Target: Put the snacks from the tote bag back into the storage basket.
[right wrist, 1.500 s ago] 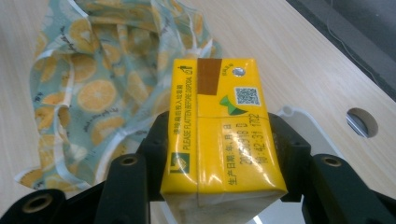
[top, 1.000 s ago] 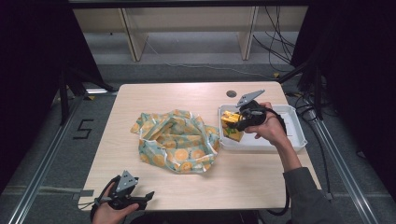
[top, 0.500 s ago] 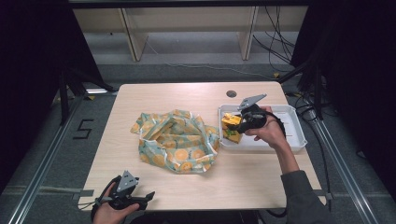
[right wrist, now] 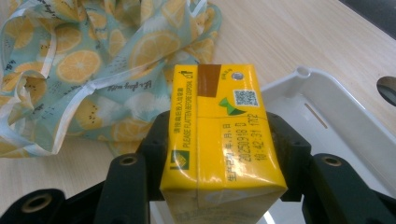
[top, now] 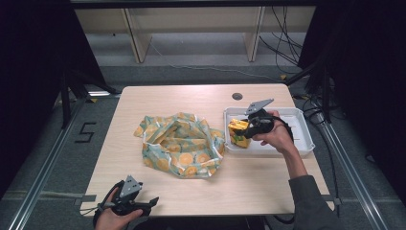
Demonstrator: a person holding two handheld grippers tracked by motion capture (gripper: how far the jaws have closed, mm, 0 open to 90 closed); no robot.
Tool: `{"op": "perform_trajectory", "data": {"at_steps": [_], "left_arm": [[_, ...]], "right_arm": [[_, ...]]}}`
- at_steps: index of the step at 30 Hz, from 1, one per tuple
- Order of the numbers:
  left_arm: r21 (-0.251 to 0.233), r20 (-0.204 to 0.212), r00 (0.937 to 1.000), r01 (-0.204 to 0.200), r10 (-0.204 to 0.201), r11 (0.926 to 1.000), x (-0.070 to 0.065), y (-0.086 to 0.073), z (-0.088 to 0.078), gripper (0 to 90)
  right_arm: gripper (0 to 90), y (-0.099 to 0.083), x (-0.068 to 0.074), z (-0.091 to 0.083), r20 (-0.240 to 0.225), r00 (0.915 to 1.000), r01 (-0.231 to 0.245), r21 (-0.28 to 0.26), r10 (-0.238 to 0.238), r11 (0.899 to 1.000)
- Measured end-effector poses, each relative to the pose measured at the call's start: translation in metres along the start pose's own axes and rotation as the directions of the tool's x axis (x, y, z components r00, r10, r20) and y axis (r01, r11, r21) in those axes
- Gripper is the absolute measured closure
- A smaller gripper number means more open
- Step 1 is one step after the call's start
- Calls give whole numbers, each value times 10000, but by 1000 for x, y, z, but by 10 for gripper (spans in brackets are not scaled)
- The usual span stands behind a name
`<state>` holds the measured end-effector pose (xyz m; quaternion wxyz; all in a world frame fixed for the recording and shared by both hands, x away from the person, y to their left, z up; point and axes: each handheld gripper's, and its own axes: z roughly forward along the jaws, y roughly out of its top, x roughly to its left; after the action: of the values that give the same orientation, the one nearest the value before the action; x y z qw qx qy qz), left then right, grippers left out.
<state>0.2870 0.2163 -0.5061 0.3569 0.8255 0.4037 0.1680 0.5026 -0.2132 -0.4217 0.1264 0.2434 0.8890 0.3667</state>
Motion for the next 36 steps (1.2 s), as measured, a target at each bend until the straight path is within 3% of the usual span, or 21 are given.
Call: {"op": "perform_trajectory", "data": {"at_steps": [5,10,13,17,21,23,25,33,36], "left_arm": [[56,100,9999,-135,134,9999,0,0,-1,199],[38,58,9998,-209,209,9998,0,1,-2,199],[24,69,9998,-195,194,9998,0,0,-2,199],[-48,71,10000,-1,1,10000,-1,0,-1,199],[-11,29,10000,-33,33,10000,-1,0,-1,199],[40,105,9995,-295,294,9996,0,0,-2,199],[2,119,9996,-242,241,9997,0,0,-2,200],[-18,165,9997,-152,153,9999,-1,0,-1,200],[-34,16,9999,-107,107,9999,-1,0,-1,199]], "right_arm": [[514,-2,0,4,-213,9997,-67,262,72,9996],[513,-5,1,8,-339,9994,-71,139,76,9999],[512,-7,1,8,-179,9998,19,-14,-20,10000],[511,-11,0,5,-310,9995,29,13,-29,10000],[510,-15,0,4,-374,9993,-34,-122,29,9999],[509,-16,-1,3,-367,9992,142,-65,-145,9999],[508,-19,-1,2,-426,9991,-57,36,58,10000],[506,-28,-4,-3,-373,9992,-150,81,153,9999],[504,-28,-3,-3,-279,9996,11,7,-10,10000]]}}
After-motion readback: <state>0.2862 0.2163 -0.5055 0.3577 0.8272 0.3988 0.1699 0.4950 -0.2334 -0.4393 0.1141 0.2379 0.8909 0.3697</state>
